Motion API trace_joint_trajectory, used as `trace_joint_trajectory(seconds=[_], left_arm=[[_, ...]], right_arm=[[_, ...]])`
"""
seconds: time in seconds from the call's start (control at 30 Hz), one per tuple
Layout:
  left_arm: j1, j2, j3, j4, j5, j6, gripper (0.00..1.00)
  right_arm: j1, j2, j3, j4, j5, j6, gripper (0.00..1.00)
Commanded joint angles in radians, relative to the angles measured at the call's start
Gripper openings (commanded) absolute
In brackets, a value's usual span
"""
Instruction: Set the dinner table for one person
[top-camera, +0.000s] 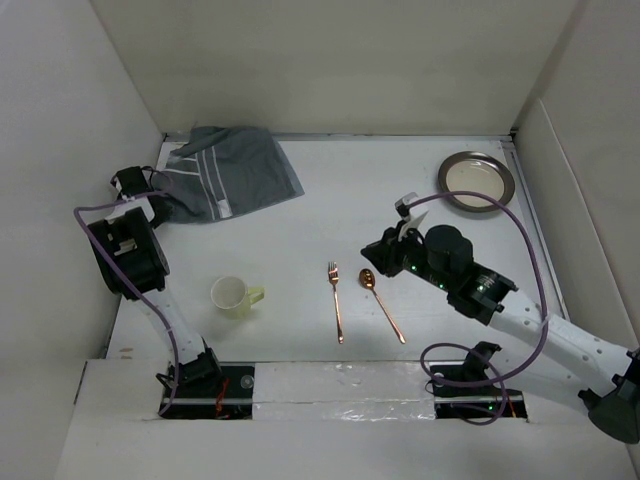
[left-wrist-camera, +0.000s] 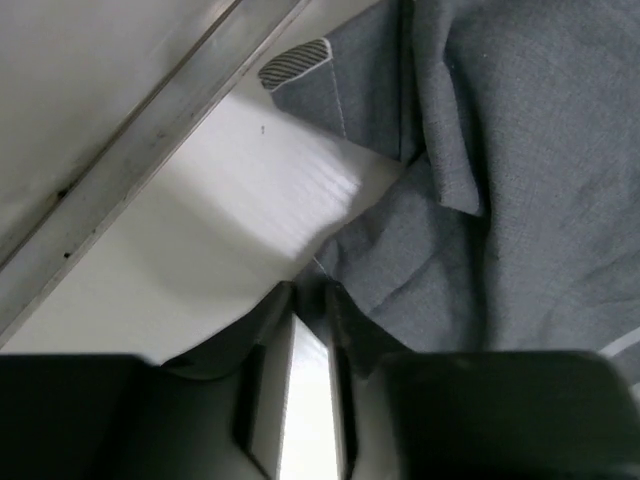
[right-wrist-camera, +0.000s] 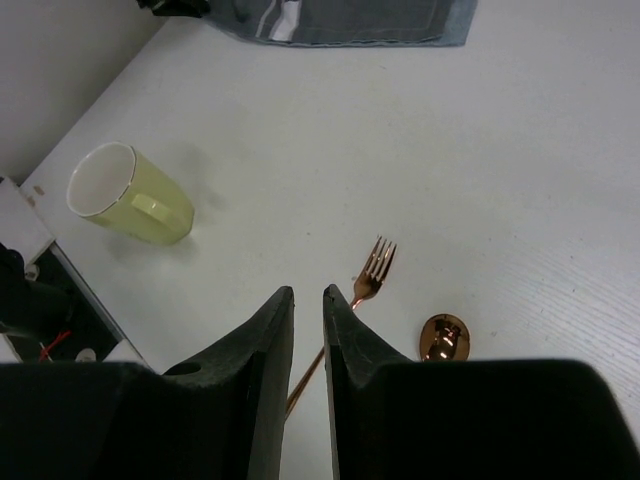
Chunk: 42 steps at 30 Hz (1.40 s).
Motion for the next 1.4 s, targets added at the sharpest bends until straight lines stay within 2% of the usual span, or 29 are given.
trace_joint_trajectory(seconds=[0.0, 0.03, 0.17, 0.2, 0.27, 0.4, 0.43, 0.47, 0.53, 0.57, 0.63, 0.67, 0.7, 0.73, 0.77, 0.87, 0.9, 0.93, 1.0, 1.03, 1.07, 1.1, 1.13, 1.17, 1.2, 1.27, 1.3, 1.33, 1.37], left_arm=[[-0.014, 0.020, 0.047, 0.016, 0.028, 0.005, 0.15], [-0.026, 0.027, 0.050, 0.014, 0.028, 0.005, 0.01], [-0.063, 0.013, 0.049, 0.042, 0.089, -0.026, 0.00], [-0.081, -0.008, 0.032, 0.056, 0.179, -0.062, 0.00], [-0.113, -0.039, 0.013, 0.112, 0.210, -0.079, 0.00], [-0.280, -0.109, -0.001, 0.166, 0.310, -0.159, 0.00], [-0.372, -0.134, -0.010, 0.189, 0.326, -0.199, 0.00], [-0.418, -0.141, -0.004, 0.223, 0.339, -0.216, 0.00], [-0.509, -0.148, 0.003, 0.269, 0.373, -0.280, 0.00], [-0.596, -0.145, 0.018, 0.313, 0.381, -0.299, 0.00], [-0.675, -0.110, 0.051, 0.338, 0.386, -0.326, 0.00], [-0.740, -0.091, 0.087, 0.350, 0.380, -0.346, 0.01], [-0.770, -0.071, 0.102, 0.361, 0.386, -0.351, 0.07], [-0.793, -0.030, 0.143, 0.364, 0.390, -0.351, 0.20], [-0.816, -0.005, 0.162, 0.347, 0.390, -0.345, 0.26], [-0.841, 0.023, 0.161, 0.352, 0.389, -0.348, 0.33], [-0.841, 0.015, 0.139, 0.367, 0.383, -0.359, 0.34], [-0.841, -0.014, 0.121, 0.378, 0.376, -0.357, 0.38], [-0.841, -0.083, 0.082, 0.358, 0.335, -0.318, 0.39], [-0.853, -0.114, 0.063, 0.353, 0.318, -0.305, 0.39], [-0.853, -0.150, 0.008, 0.363, 0.295, -0.291, 0.39], [-0.867, -0.187, -0.022, 0.358, 0.225, -0.276, 0.39], [-0.882, -0.273, -0.052, 0.357, 0.184, -0.250, 0.37], [-0.882, -0.319, -0.130, 0.361, 0.127, -0.244, 0.37], [-0.882, -0.360, -0.173, 0.361, 0.009, -0.247, 0.36], [-0.882, -0.486, -0.308, 0.364, -0.156, -0.305, 0.33], [-0.873, -0.547, -0.351, 0.366, -0.189, -0.320, 0.32], [-0.844, -0.569, -0.405, 0.334, -0.226, -0.361, 0.31], [-0.824, -0.579, -0.419, 0.308, -0.228, -0.385, 0.31]], right_arm=[[0.006, 0.010, 0.056, 0.070, -0.006, -0.011, 0.24], [0.006, 0.013, 0.061, 0.073, -0.007, -0.011, 0.24], [0.016, 0.025, 0.087, 0.071, -0.006, -0.011, 0.23], [0.016, 0.028, 0.095, 0.074, -0.003, -0.011, 0.24], [0.016, 0.030, 0.095, 0.074, 0.005, -0.011, 0.24], [0.016, 0.039, 0.102, 0.074, 0.065, -0.013, 0.24], [0.016, 0.039, 0.105, 0.076, 0.082, -0.017, 0.24], [0.016, 0.041, 0.110, 0.074, 0.112, -0.019, 0.24], [0.016, 0.036, 0.115, 0.063, 0.143, -0.025, 0.23], [0.002, 0.038, 0.118, 0.054, 0.161, -0.027, 0.23], [-0.029, 0.033, 0.116, 0.040, 0.172, -0.025, 0.23], [-0.041, 0.030, 0.110, 0.039, 0.177, -0.025, 0.23], [-0.055, 0.030, 0.107, 0.036, 0.180, -0.019, 0.23], [-0.081, 0.030, 0.099, 0.034, 0.188, -0.011, 0.23], [-0.095, 0.035, 0.084, 0.036, 0.195, -0.004, 0.25], [-0.148, 0.056, 0.072, 0.017, 0.201, 0.021, 0.37], [-0.159, 0.061, 0.058, 0.017, 0.206, 0.030, 0.45], [-0.170, 0.068, 0.050, 0.026, 0.211, 0.054, 0.48], [-0.205, 0.099, 0.030, 0.056, 0.212, 0.091, 0.50], [-0.219, 0.113, 0.027, 0.075, 0.206, 0.105, 0.41], [-0.239, 0.129, 0.027, 0.109, 0.192, 0.116, 0.26], [-0.248, 0.174, 0.024, 0.128, 0.180, 0.127, 0.03], [-0.257, 0.203, 0.033, 0.161, 0.160, 0.131, 0.00], [-0.257, 0.235, 0.044, 0.177, 0.127, 0.134, 0.00], [-0.257, 0.310, 0.056, 0.188, 0.111, 0.134, 0.00], [-0.257, 0.393, 0.110, 0.179, 0.096, 0.135, 0.00], [-0.257, 0.435, 0.125, 0.177, 0.096, 0.141, 0.06], [-0.247, 0.517, 0.156, 0.175, 0.090, 0.141, 0.19], [-0.247, 0.556, 0.168, 0.171, 0.085, 0.142, 0.19]])
